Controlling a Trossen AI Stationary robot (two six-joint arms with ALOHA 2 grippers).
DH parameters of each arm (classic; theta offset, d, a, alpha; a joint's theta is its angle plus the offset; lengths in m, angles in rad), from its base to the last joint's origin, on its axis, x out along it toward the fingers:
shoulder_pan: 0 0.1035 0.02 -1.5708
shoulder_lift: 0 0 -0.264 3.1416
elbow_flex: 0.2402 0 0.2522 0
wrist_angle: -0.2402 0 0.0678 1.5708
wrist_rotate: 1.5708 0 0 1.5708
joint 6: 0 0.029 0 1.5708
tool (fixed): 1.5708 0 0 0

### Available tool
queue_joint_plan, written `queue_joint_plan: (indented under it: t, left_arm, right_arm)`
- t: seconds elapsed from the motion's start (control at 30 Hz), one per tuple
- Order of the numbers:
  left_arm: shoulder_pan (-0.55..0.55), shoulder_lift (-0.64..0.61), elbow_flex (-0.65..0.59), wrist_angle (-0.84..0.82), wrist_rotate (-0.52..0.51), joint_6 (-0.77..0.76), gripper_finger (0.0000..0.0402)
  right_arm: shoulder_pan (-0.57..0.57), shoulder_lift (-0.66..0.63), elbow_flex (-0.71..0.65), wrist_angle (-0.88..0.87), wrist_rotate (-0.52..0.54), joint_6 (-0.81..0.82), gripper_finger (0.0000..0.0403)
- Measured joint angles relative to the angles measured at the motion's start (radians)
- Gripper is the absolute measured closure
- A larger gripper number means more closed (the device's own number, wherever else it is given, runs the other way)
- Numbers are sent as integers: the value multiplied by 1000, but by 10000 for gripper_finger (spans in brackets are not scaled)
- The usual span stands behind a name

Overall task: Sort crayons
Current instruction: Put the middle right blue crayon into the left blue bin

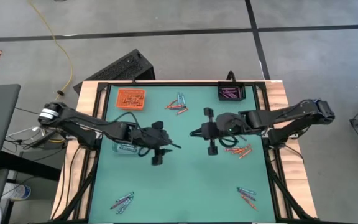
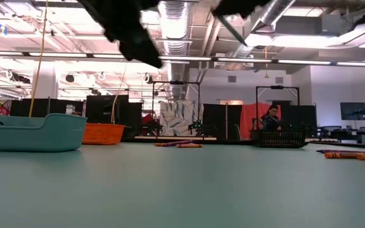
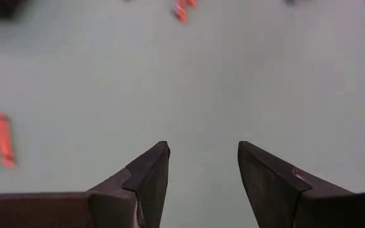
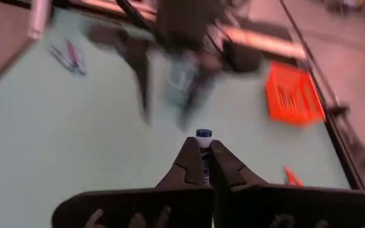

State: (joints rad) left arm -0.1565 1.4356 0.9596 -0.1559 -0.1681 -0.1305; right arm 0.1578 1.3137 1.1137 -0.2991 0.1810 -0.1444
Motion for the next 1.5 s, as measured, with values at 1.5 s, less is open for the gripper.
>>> queue_joint_plan:
  t: [1.5]
  left_arm:
    - [-125, 123, 0, 999, -175, 421, 311]
  right_arm:
    - [181, 30, -2, 509, 79, -354, 403]
